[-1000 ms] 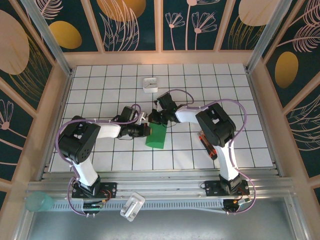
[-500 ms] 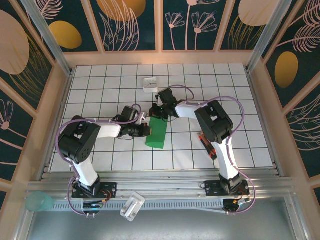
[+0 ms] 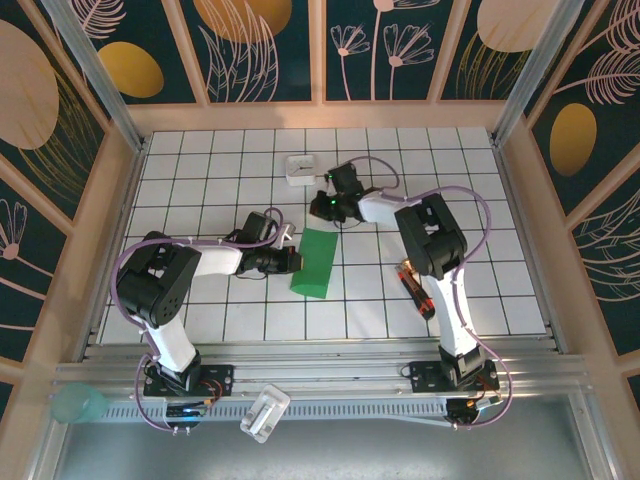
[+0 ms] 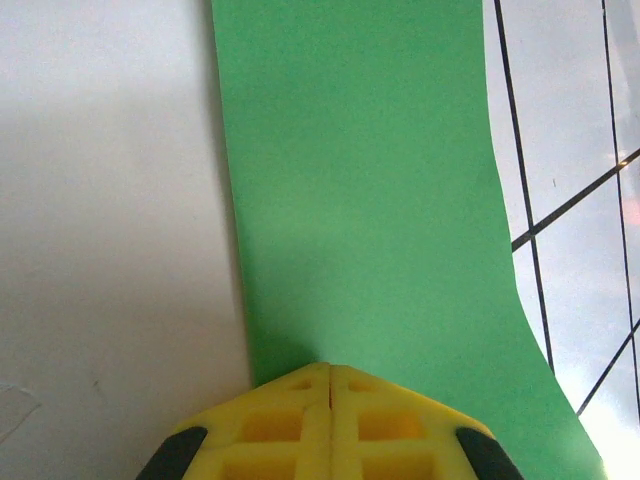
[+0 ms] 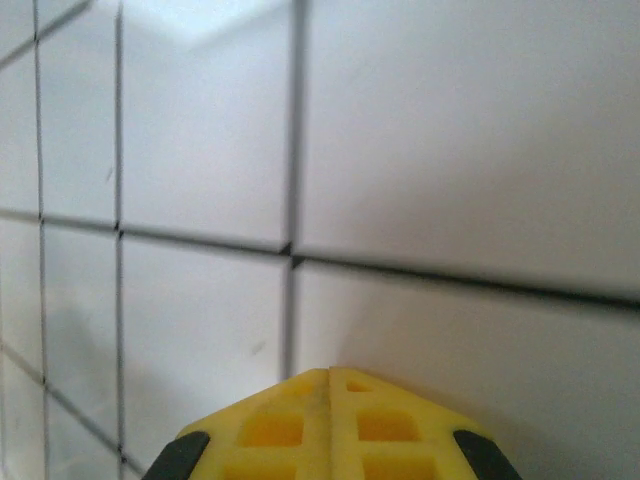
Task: Fold a paper plane with a square sheet of paper (pick it up from the middle)
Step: First fold in half a square sheet of paper at the center of the table.
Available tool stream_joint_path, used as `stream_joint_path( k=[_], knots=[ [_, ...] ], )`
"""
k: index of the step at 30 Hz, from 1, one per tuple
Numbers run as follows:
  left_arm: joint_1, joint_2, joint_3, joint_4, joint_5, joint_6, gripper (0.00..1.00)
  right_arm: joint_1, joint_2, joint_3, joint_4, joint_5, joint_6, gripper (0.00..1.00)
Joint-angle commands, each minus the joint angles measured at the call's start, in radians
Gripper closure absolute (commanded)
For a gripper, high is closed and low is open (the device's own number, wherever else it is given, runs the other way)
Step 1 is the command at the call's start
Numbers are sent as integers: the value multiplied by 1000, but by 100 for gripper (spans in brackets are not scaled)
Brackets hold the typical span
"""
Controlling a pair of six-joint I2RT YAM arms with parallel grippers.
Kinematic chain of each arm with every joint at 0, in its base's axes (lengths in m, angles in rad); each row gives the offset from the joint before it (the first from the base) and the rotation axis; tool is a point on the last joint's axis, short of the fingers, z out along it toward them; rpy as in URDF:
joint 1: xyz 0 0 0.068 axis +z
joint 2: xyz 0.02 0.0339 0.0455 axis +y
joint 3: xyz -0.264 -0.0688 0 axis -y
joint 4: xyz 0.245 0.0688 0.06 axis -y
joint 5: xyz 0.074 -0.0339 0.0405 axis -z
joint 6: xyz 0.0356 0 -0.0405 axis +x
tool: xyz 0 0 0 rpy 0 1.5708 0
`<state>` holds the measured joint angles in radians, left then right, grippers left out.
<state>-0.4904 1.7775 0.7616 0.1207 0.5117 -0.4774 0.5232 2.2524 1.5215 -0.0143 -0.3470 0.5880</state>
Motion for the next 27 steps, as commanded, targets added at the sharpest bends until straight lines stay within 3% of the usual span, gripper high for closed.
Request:
stream_joint_path(
  k=[1, 11, 19, 27],
  knots=[
    [-7, 76, -58, -240, -144, 32, 100, -27, -57, 7, 23, 17, -71, 100],
    [-5, 66, -55, -240, -154, 31, 100, 54, -267, -280, 133, -78, -19, 100],
    [-6, 60, -54, -243, -160, 31, 100, 116, -200, -289, 179, -115, 26, 100],
    [-7, 43, -43, -245, -155, 27, 100, 111, -126, -292, 164, -85, 8, 100]
  ],
)
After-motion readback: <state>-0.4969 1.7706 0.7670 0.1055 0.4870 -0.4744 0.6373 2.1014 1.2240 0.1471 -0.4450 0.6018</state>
